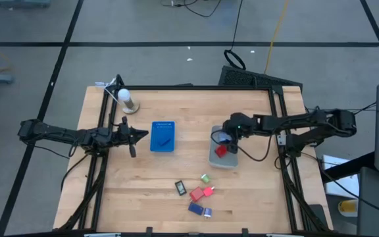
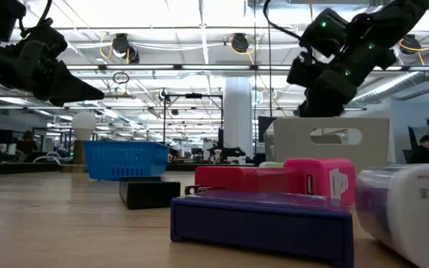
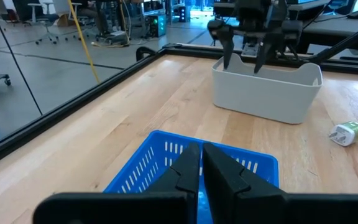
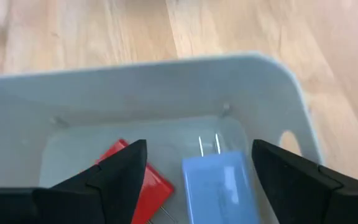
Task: Pick & Place Office items
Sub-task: Put the black digital clock into the blue bin
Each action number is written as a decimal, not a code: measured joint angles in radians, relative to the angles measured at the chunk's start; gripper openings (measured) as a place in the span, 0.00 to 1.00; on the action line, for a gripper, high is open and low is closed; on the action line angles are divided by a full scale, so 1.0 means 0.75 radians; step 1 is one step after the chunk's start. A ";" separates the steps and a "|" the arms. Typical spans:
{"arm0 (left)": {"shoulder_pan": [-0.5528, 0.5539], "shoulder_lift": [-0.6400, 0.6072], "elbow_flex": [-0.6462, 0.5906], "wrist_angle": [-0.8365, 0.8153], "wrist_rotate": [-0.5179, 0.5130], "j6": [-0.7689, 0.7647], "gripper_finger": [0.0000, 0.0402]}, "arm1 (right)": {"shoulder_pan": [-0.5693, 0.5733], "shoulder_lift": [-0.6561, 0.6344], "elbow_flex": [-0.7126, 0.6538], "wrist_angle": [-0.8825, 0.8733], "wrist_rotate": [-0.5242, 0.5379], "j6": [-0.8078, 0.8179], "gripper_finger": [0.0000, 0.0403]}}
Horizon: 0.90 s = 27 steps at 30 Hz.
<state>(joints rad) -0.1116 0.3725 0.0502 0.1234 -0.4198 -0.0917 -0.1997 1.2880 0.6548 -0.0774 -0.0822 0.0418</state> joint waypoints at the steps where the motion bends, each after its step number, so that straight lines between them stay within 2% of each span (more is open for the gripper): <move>1: 0.000 0.001 0.000 0.000 0.001 0.000 0.06 | 0.001 -0.022 0.000 0.001 0.000 0.004 0.72; 8: 0.000 0.000 0.000 -0.002 0.001 0.000 0.06 | 0.039 -0.306 0.000 0.052 0.001 0.001 0.67; 12: 0.000 0.000 0.000 -0.011 0.001 0.001 0.06 | 0.100 -0.518 0.000 0.112 0.005 0.005 0.60; 20: -0.001 0.000 0.000 -0.037 0.005 -0.001 0.06 | 0.163 -0.902 -0.002 0.019 0.008 -0.052 0.30; 27: 0.000 0.001 0.000 -0.052 0.005 0.000 0.06 | 0.164 -1.195 -0.142 0.007 0.008 -0.072 0.04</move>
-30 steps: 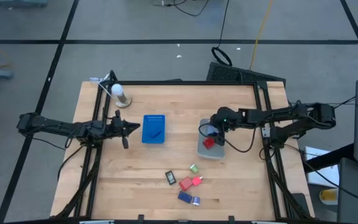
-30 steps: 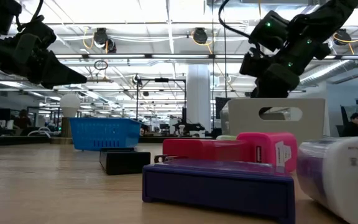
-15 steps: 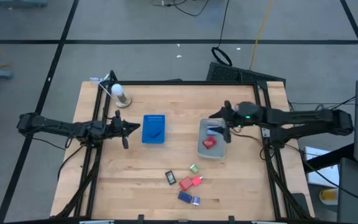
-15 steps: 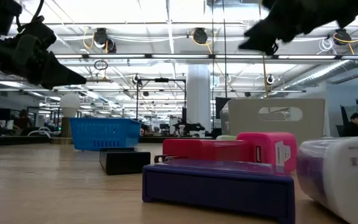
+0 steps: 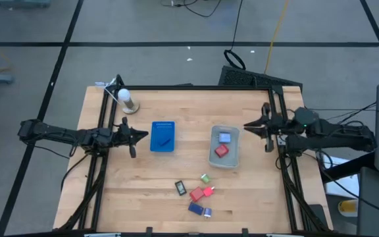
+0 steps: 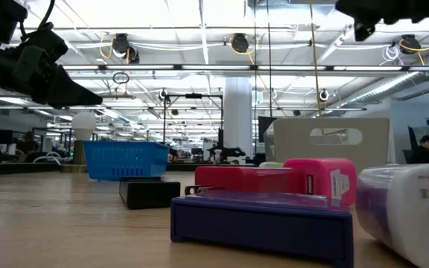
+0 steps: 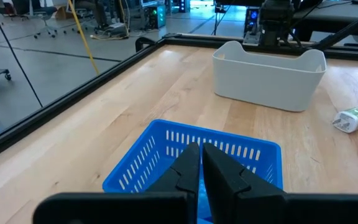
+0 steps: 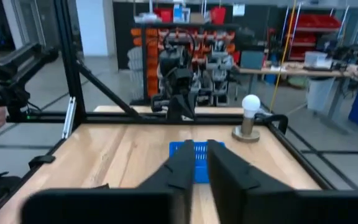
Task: Pick & Place Office items
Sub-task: Put the black digital clock into the blue bin
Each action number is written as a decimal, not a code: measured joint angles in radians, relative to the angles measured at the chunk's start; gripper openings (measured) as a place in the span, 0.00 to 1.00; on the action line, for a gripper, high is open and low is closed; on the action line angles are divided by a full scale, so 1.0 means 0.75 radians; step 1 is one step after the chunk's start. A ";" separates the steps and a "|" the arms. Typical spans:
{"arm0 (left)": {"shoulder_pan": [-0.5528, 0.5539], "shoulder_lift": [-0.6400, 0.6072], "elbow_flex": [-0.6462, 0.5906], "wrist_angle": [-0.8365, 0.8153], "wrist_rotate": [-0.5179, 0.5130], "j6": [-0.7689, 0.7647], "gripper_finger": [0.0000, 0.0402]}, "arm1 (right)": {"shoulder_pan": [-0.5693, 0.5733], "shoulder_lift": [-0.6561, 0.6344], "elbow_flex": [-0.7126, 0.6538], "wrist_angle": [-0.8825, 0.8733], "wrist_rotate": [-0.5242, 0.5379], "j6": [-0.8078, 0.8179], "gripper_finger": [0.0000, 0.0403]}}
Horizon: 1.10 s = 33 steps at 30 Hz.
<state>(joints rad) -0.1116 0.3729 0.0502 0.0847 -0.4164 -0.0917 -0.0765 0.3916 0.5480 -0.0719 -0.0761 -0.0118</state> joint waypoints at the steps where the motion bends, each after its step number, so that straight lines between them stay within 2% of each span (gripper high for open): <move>1: 0.000 0.000 0.000 -0.005 0.000 0.000 0.06 | 0.000 -0.040 -0.029 0.000 -0.002 -0.001 0.02; 8: 0.000 0.000 0.000 -0.008 0.000 -0.019 0.06 | 0.000 -0.304 -0.259 0.174 -0.001 -0.014 0.03; 12: -0.001 -0.001 0.000 -0.009 0.000 -0.032 0.06 | -0.001 -0.420 -0.318 0.133 0.036 -0.035 0.00; 16: -0.001 0.000 0.000 0.010 0.000 -0.057 0.06 | -0.001 -0.506 -0.402 0.149 0.000 -0.028 0.02; 24: 0.000 0.000 0.000 0.111 -0.001 -0.044 0.06 | -0.001 -0.504 -0.615 0.413 -0.005 -0.035 0.01; 33: 0.000 -0.001 0.000 0.099 -0.005 -0.071 0.06 | -0.001 -0.504 -0.706 0.411 -0.004 0.042 0.00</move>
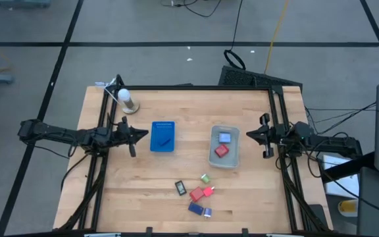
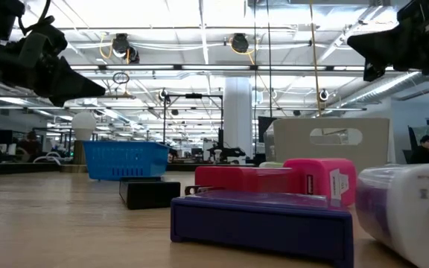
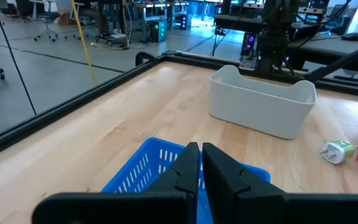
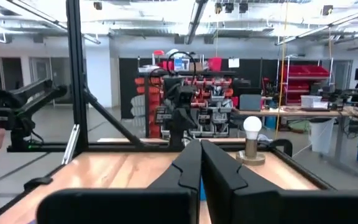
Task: Pick & Place Office items
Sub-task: Put the black digital clock into the blue bin
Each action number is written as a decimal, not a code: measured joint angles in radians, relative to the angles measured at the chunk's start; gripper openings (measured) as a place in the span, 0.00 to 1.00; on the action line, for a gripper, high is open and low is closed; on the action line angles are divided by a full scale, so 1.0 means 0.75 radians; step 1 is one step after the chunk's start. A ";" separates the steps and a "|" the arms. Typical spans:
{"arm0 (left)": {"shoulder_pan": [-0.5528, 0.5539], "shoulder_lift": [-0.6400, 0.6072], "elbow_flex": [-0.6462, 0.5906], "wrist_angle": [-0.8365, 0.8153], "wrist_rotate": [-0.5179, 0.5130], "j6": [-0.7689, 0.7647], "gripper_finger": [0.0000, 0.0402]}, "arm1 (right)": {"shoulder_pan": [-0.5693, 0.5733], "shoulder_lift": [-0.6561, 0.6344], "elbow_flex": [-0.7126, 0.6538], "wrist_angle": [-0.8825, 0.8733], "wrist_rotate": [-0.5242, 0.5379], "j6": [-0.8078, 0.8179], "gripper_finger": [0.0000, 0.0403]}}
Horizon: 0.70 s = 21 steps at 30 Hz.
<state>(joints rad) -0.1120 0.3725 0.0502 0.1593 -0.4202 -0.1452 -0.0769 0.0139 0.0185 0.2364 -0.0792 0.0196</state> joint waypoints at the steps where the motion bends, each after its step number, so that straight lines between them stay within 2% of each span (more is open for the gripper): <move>1: 0.000 0.000 0.000 -0.001 0.000 0.000 0.06 | 0.000 0.001 0.000 -0.016 0.002 0.004 0.00; 12: 0.000 0.001 0.000 -0.010 -0.008 0.007 0.06 | 0.000 0.001 -0.003 -0.021 0.005 0.018 0.00; 15: 0.000 0.001 0.000 0.042 -0.020 -0.092 0.06 | 0.000 0.001 -0.004 -0.032 0.005 0.018 0.00; 17: 0.001 0.001 0.014 0.076 0.021 -0.171 0.06 | 0.000 0.001 -0.004 -0.032 0.005 0.018 0.00; 21: -0.023 0.071 0.129 0.051 0.144 -0.160 0.06 | 0.000 0.001 -0.005 -0.032 0.006 0.018 0.00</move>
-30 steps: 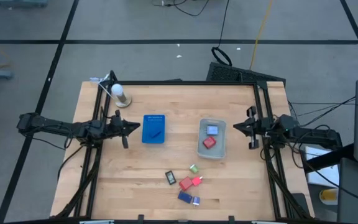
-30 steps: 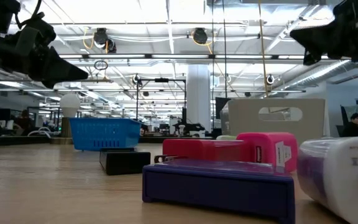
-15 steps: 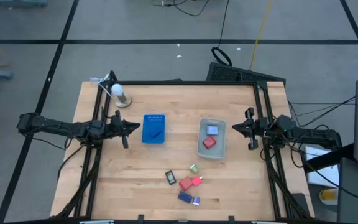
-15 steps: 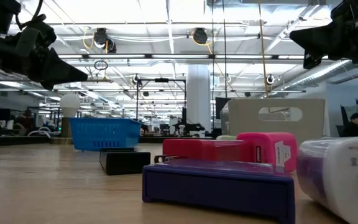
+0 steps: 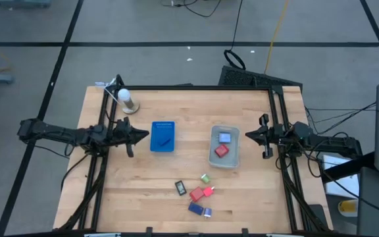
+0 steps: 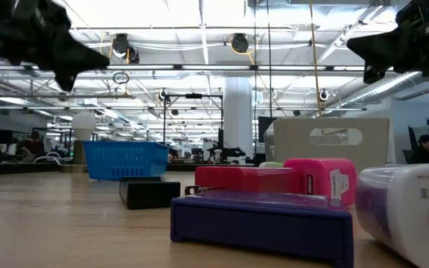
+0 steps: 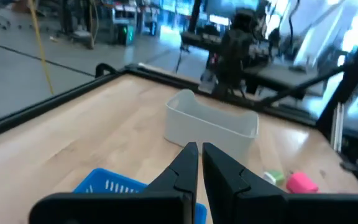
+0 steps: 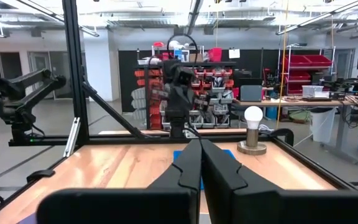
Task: Pick & Place Office items
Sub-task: Put the black digital clock into the blue bin
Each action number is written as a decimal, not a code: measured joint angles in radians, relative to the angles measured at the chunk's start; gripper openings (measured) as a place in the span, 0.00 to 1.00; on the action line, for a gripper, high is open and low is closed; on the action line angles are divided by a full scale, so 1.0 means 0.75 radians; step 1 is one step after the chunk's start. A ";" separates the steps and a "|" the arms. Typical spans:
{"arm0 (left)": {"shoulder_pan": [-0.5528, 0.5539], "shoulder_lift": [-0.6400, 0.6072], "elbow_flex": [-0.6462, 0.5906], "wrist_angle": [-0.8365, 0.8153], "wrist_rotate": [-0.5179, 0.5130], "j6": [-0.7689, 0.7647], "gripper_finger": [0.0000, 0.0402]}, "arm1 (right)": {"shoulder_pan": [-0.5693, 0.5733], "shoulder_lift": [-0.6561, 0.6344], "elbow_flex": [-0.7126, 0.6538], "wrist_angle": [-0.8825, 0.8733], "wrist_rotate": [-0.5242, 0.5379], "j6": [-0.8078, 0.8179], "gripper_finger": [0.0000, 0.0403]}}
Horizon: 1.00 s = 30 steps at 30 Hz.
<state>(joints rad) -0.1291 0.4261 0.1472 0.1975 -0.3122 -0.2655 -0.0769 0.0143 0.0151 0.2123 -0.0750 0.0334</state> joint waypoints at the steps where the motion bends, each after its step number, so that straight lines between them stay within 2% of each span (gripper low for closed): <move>1: -0.010 0.038 0.043 -0.026 0.003 0.016 0.06 | 0.000 0.000 0.000 0.000 0.000 0.000 0.00; 4: -0.037 0.203 0.213 -0.146 -0.018 0.015 0.06 | 0.000 0.000 0.000 0.000 0.000 0.004 0.00; 9: -0.058 0.571 0.533 -0.400 -0.021 -0.032 0.06 | 0.000 0.000 -0.001 0.000 0.000 0.033 0.01; 11: -0.056 0.710 0.648 -0.494 0.083 -0.018 0.06 | 0.000 0.000 -0.001 0.000 0.000 0.045 0.01; 14: -0.051 0.906 0.796 -0.551 0.312 0.029 0.06 | 0.000 0.001 -0.001 0.000 -0.001 0.046 0.01; 18: -0.055 1.136 0.940 -0.553 0.527 0.057 0.06 | 0.000 0.001 -0.001 -0.002 -0.005 0.050 0.01; 20: -0.064 1.233 0.999 -0.544 0.585 0.082 0.06 | 0.000 0.001 -0.001 -0.007 -0.005 0.056 0.01; 25: -0.118 1.452 1.098 -0.545 0.606 0.240 0.13 | 0.000 0.001 -0.002 -0.012 -0.006 0.060 0.01; 30: -0.190 1.615 1.152 -0.551 0.639 0.421 0.29 | 0.000 0.001 -0.002 -0.020 -0.006 0.060 0.01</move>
<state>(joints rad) -0.2715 1.6375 1.0115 -0.2159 0.1673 0.0504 -0.0769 0.0147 0.0139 0.1975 -0.0792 0.0784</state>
